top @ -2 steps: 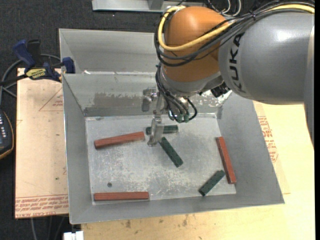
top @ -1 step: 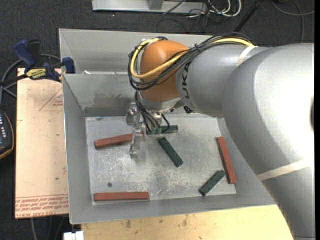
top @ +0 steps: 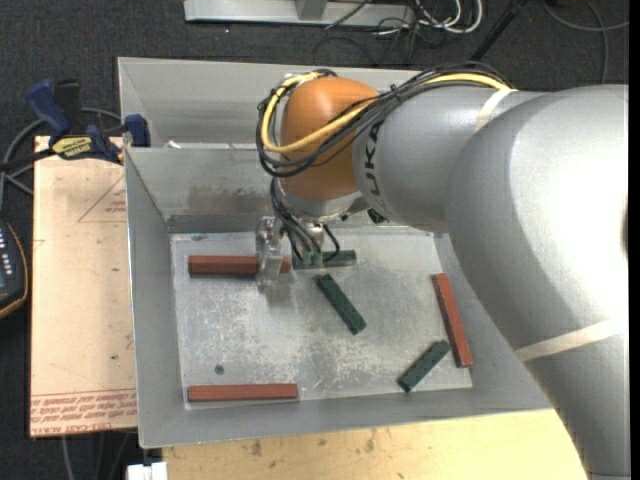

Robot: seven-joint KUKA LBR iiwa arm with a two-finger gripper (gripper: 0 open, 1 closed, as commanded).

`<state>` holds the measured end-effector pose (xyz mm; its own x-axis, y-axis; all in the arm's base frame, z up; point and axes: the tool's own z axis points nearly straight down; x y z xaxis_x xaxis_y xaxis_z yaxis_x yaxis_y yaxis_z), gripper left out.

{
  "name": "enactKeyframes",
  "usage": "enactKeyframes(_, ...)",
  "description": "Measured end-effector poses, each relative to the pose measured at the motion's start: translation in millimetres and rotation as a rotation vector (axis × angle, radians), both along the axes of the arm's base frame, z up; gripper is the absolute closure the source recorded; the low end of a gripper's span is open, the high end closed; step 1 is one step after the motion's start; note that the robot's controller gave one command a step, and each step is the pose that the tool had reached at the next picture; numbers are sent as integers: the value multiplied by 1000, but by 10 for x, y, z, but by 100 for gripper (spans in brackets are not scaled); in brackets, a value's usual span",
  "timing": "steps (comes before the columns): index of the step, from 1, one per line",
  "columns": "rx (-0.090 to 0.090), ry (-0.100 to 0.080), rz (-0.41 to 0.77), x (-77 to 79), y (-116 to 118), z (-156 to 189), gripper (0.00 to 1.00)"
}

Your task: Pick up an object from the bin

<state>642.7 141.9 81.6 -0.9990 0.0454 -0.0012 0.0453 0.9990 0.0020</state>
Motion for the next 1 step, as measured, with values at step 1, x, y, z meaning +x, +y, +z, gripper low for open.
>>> enactKeyframes(1,-1,-9,300,-96,-144,1309,100)
